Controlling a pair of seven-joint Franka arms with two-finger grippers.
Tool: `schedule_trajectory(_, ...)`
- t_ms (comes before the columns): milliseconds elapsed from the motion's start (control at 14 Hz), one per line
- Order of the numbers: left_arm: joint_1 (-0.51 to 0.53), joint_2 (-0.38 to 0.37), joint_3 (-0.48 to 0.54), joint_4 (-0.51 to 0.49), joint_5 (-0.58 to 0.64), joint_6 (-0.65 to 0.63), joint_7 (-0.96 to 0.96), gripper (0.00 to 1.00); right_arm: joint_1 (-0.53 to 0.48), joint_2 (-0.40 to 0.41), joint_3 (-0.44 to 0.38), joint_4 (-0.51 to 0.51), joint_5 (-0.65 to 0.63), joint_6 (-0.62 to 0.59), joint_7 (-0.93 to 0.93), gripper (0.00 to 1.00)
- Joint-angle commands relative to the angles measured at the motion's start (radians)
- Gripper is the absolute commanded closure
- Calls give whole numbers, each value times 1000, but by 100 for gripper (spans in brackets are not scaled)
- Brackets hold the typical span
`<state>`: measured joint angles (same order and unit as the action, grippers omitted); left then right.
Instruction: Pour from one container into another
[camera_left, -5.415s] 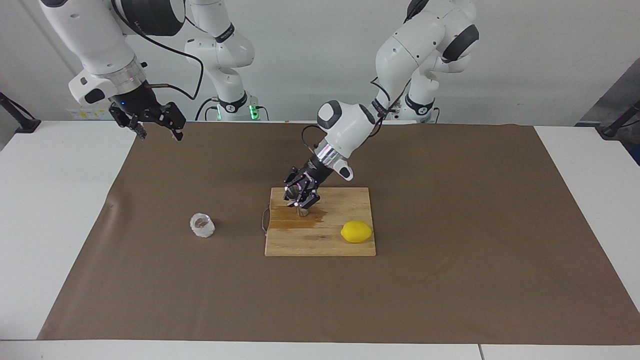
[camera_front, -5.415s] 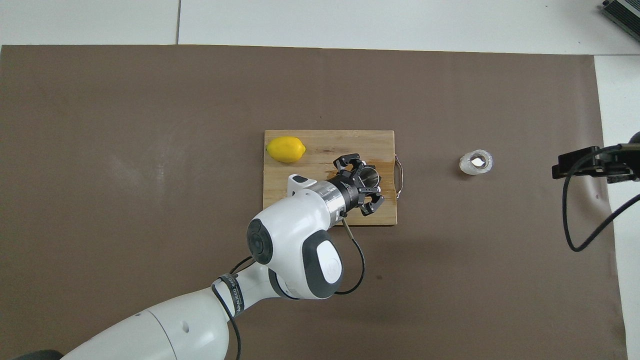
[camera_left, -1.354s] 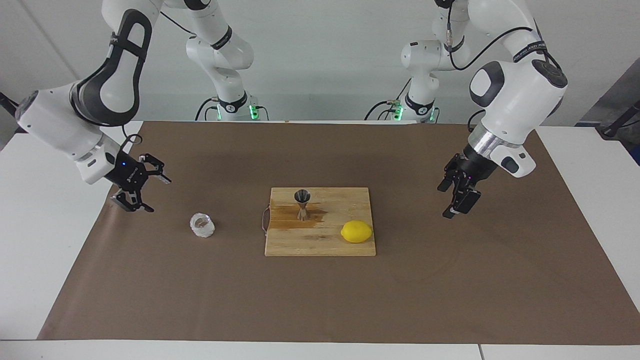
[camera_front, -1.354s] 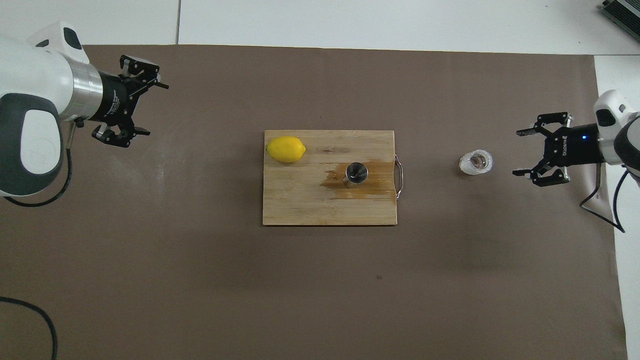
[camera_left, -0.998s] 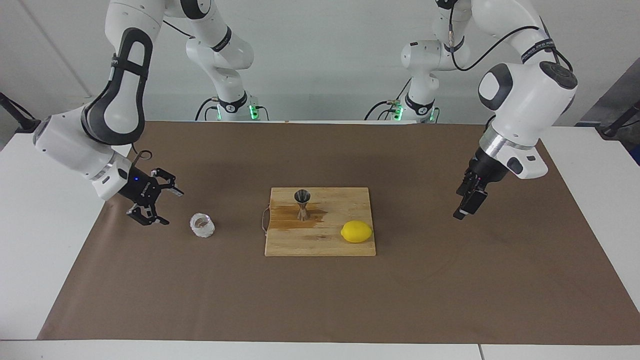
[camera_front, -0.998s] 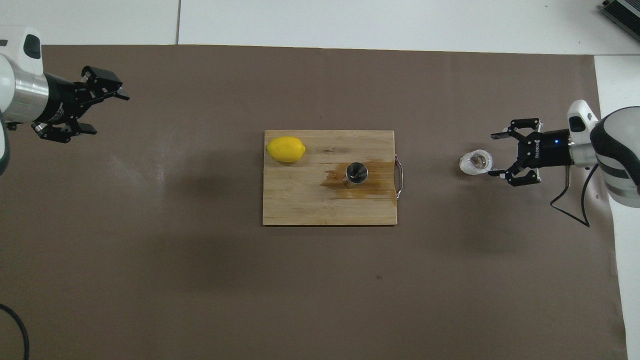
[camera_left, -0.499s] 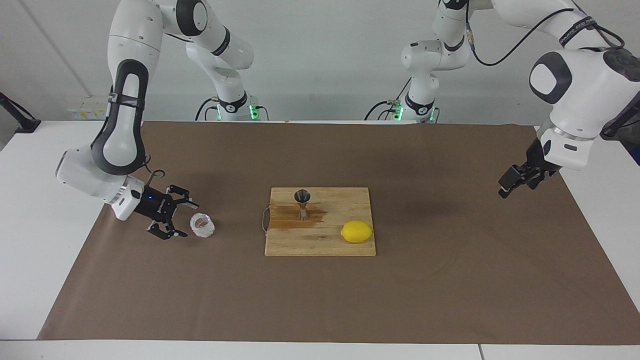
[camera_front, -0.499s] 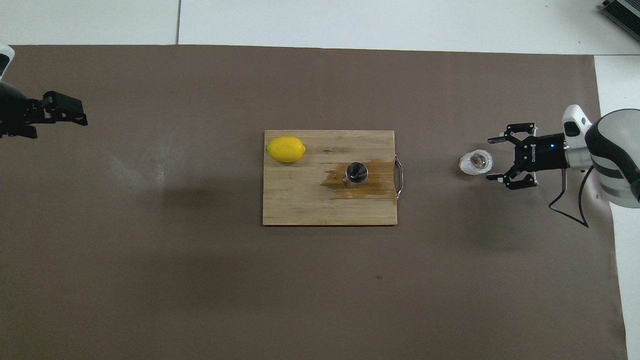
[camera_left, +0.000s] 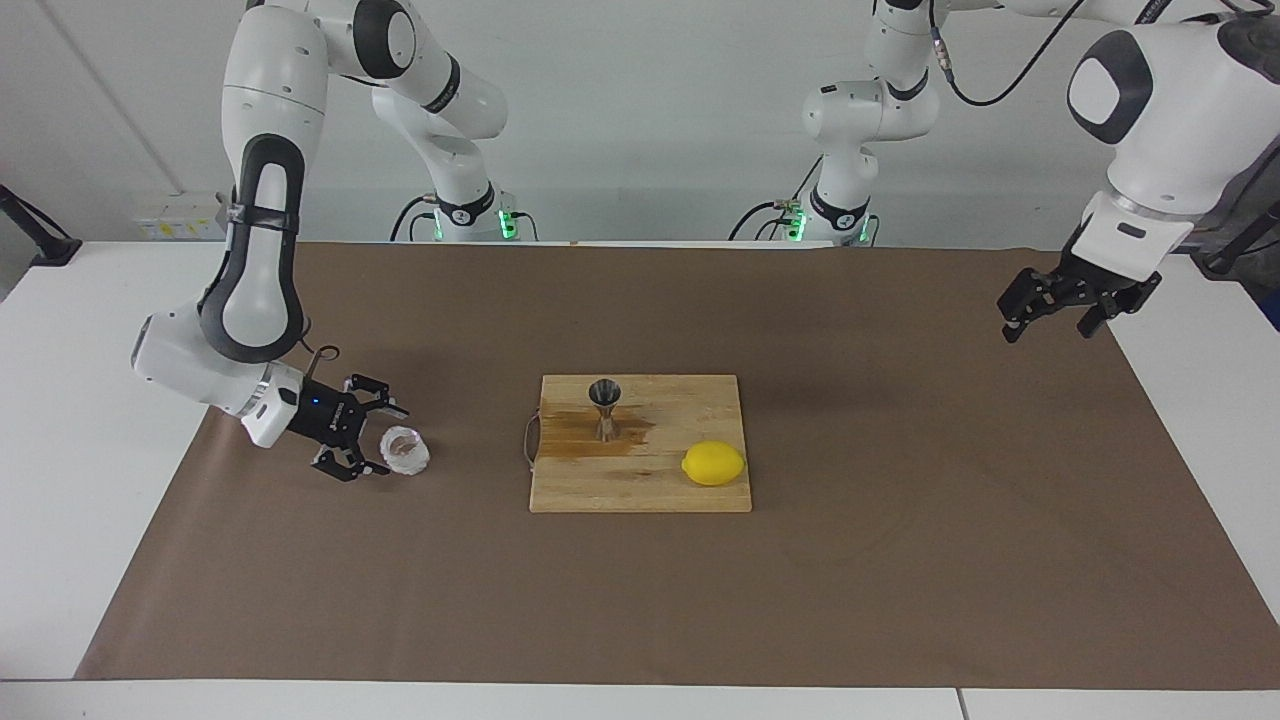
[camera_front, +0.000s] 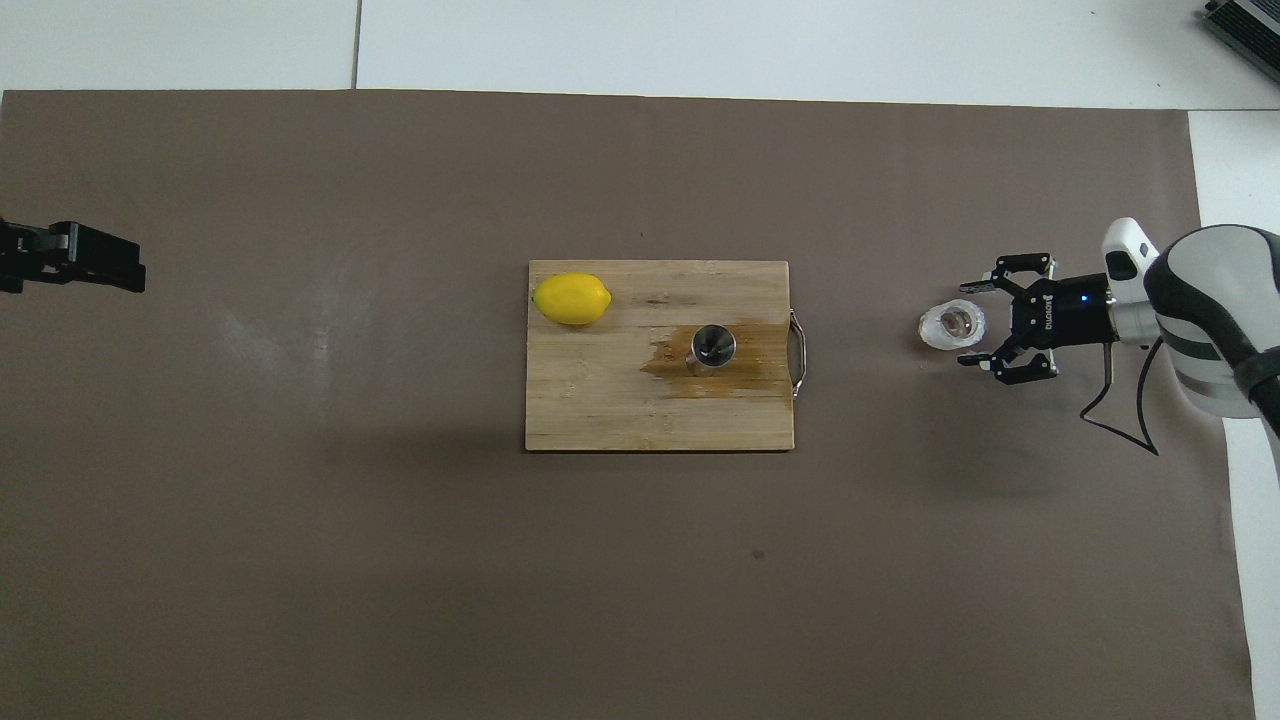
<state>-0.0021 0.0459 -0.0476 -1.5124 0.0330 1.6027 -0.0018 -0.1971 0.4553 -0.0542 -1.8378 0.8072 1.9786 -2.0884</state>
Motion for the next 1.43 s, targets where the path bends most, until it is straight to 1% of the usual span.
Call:
schedule_trajectory(0, 7, -37, -3, -63, 8, -9, 13, 0, 10, -10, 5, -43, 38, 42, -44, 0)
schedule_trajectory(214, 4, -70, -3, -94, 2, -14, 8, 0, 45, -9, 5, -52, 41, 94, -47, 0)
schedule_trajectory(285, 4, -72, -3, -98, -30, -6, 6, 0, 56, -9, 5, -57, 44, 106, -47, 0)
schedule_trajectory(356, 4, -73, -3, -103, -50, -3, 6, 0, 54, -9, 4, -63, 44, 124, -50, 9)
schedule_trajectory(428, 7, -75, -3, -109, -51, -3, 6, 0, 53, -9, 4, -66, 41, 131, -53, 28)
schedule_trajectory(499, 8, -75, -3, -109, -51, -4, 6, 0, 54, -9, 2, -66, 35, 132, -55, 39)
schedule_trajectory(570, 10, -75, -3, -106, -51, -4, 8, 0, 53, -9, 2, -66, 30, 134, -56, 41)
schedule_trajectory(641, 10, -73, -3, -103, -51, -6, 8, 0, 50, -9, 2, -66, 30, 137, -55, 47)
schedule_trajectory(713, 7, -73, -3, -103, -51, -6, 16, 0, 50, -9, 2, -66, 30, 138, -55, 50)
schedule_trajectory(926, 7, -81, -3, -91, -51, -26, 13, 0, 53, -9, 2, -60, 29, 135, -47, 50)
schedule_trajectory(1069, 10, -93, -3, -106, -51, -29, 14, 0, 65, -17, 7, -49, 30, 134, -41, 50)
schedule_trajectory(1354, 10, -93, -3, -106, -51, -27, 13, 0, 149, -70, 5, -34, 18, 137, 50, 53)
